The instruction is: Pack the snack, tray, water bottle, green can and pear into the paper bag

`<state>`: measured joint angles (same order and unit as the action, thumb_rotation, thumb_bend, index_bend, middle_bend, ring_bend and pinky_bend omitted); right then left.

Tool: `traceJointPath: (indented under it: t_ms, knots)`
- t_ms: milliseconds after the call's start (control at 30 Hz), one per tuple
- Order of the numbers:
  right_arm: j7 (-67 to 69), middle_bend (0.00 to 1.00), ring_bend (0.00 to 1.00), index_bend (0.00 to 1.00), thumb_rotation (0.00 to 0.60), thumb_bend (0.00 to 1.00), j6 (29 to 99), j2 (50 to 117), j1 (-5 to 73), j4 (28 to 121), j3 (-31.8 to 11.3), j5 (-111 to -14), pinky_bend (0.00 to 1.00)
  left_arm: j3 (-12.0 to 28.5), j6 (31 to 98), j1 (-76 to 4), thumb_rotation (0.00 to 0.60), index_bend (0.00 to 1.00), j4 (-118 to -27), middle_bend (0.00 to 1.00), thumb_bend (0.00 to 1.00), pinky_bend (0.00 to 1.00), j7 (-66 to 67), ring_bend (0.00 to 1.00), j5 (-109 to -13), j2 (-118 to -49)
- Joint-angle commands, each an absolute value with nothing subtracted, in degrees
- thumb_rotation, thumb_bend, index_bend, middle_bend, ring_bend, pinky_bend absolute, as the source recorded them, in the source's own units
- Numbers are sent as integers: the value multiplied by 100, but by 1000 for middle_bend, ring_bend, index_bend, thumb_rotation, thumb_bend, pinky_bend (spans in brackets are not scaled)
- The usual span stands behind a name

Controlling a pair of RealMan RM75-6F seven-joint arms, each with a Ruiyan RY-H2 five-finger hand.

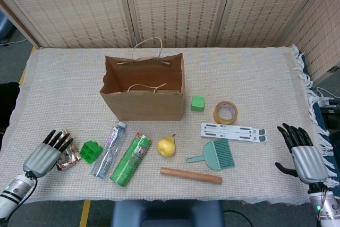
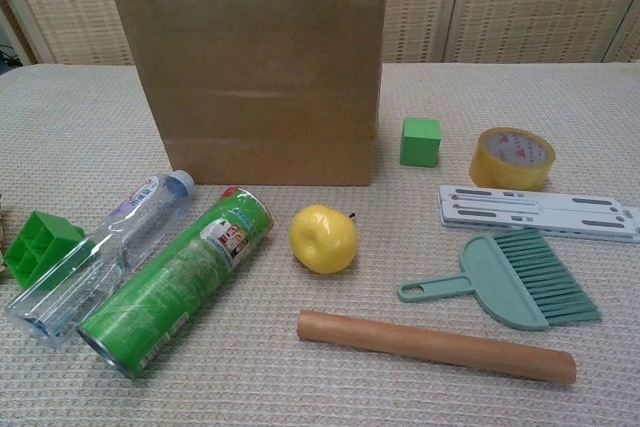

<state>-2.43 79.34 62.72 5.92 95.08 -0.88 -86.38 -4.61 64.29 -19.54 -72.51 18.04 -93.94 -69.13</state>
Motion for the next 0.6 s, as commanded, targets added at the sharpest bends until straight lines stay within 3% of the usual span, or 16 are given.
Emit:
traceJointPath:
  t_ms: [33,267,600]
  knots:
    - [-240,0,0,0,600,64,7911,6265,604,9511,-83,-8637,0,-329,6067,-1785,600,0,-8387,0,345,47,1168,0,-8470,-6474]
    - [-289,0,0,0,600,64,7842,6276,643,9549,-61,-8661,0,9,5710,-1805,600,0,-9730,0,345,48,837,0,-7187,-6293]
    - [-355,0,0,0,600,64,7804,6291,657,9579,-53,-8630,0,314,5585,-1982,600,0,-9812,0,346,47,1191,0,-5709,-6571]
